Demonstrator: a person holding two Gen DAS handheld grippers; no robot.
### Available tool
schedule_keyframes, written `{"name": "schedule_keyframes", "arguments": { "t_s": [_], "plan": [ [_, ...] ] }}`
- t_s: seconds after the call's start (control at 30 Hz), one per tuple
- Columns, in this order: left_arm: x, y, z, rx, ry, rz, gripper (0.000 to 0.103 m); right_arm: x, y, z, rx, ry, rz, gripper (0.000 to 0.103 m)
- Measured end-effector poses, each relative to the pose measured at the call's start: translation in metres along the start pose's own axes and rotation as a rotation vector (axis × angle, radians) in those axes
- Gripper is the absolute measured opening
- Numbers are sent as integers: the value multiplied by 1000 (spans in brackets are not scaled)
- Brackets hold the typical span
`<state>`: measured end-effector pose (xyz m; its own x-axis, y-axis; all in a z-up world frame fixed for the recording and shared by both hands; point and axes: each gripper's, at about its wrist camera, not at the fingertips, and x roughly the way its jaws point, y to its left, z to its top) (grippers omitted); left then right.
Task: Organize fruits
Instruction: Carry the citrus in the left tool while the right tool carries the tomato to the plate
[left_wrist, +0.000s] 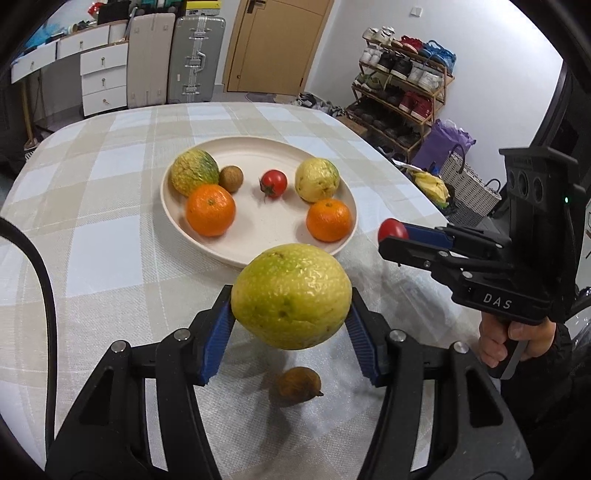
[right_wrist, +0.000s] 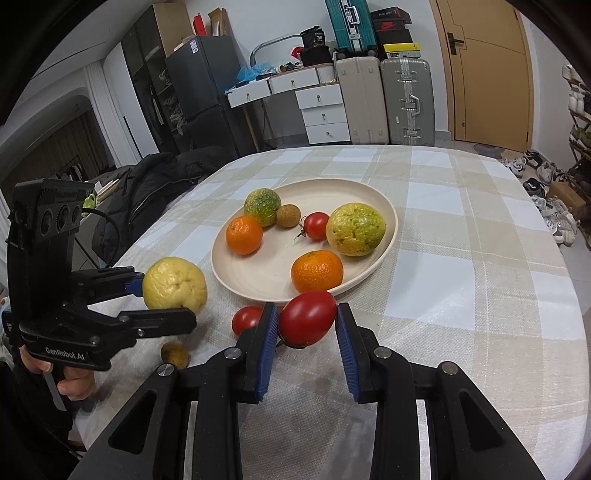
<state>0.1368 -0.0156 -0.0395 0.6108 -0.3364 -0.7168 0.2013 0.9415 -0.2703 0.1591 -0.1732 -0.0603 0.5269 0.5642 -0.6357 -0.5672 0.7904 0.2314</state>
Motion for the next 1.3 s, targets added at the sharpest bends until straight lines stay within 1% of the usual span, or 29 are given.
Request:
{"name": "schedule_keyframes", "arguments": {
  "t_s": [0.17,0.33,0.4,0.57,0.8,0.9,1.03,1.1,1.23,1.3],
  "plan": [
    [-11,10,4,-37,-45,31,55,-4,-2,1,8,-20,-4,32],
    [-16,16,7,-68,-74,57,56,-7,-4,3,11,-40,-12,32],
    [-17,16,8,-58,-85,78,56,-8,-5,4,15,-48,-7,32],
    [-21,17,12,-55,-106,91,56,-13,-6,7,15,-66,-17,32],
    [-23,15,19,-45,-133,138,56,-18,-7,13,12,-97,-28,32],
    [-23,14,24,-51,-149,133,56,-20,-7,18,17,-113,-21,32],
    [-20,5,34,-24,-165,156,56,-23,-6,25,22,-135,-6,32],
    [-19,1,39,-2,-179,170,56,-22,-7,28,21,-141,-21,32],
    [-11,-3,47,12,-170,165,56,-17,-9,32,20,-135,-29,32],
    [-7,-5,50,25,-168,182,56,-14,-9,34,15,-131,-36,32]
  ]
}}
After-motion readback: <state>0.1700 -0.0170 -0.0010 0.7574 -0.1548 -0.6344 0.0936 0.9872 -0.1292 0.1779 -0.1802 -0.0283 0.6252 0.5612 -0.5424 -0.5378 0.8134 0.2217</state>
